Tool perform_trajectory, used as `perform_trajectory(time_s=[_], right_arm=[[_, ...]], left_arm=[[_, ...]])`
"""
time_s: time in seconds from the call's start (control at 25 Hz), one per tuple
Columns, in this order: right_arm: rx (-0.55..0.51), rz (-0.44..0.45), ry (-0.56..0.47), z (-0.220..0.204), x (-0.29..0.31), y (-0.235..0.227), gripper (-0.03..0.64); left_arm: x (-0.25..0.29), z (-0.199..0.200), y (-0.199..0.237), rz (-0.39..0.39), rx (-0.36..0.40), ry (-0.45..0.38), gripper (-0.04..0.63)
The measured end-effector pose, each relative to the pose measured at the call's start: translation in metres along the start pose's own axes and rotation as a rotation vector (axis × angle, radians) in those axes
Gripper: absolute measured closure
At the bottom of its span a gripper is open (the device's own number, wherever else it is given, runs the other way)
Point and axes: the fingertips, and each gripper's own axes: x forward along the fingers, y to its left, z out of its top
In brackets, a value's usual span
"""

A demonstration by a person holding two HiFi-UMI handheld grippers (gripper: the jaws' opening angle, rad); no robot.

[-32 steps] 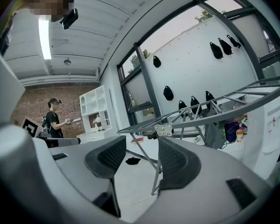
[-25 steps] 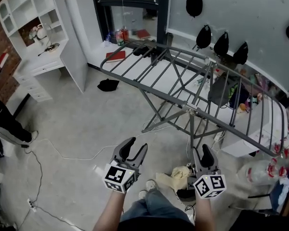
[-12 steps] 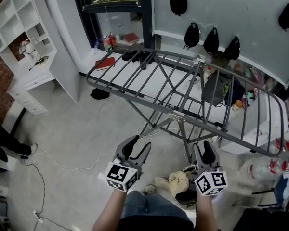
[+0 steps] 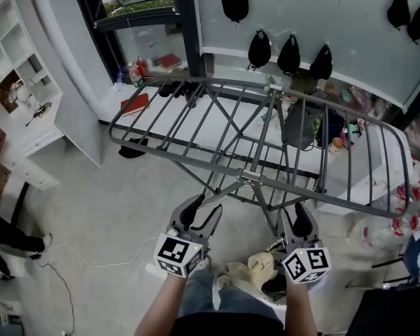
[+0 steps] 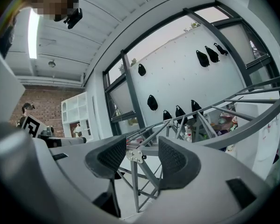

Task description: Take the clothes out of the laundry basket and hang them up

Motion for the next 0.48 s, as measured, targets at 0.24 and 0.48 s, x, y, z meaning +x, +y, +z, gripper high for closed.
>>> perform_trajectory(time_s=[0.24, 0.48], right_arm=[[-0.007, -0.08, -0.016, 0.001, 0.015, 0.007, 0.416], [0.0, -0.159, -0.022, -0.005, 0.028, 0.021, 0.417]], left_arm=[[0.014, 0.002, 0.021, -0.083, -0.003, 0.002, 0.397], [0.023, -0.003, 0.039, -0.174, -0.007, 0.02, 0.398]])
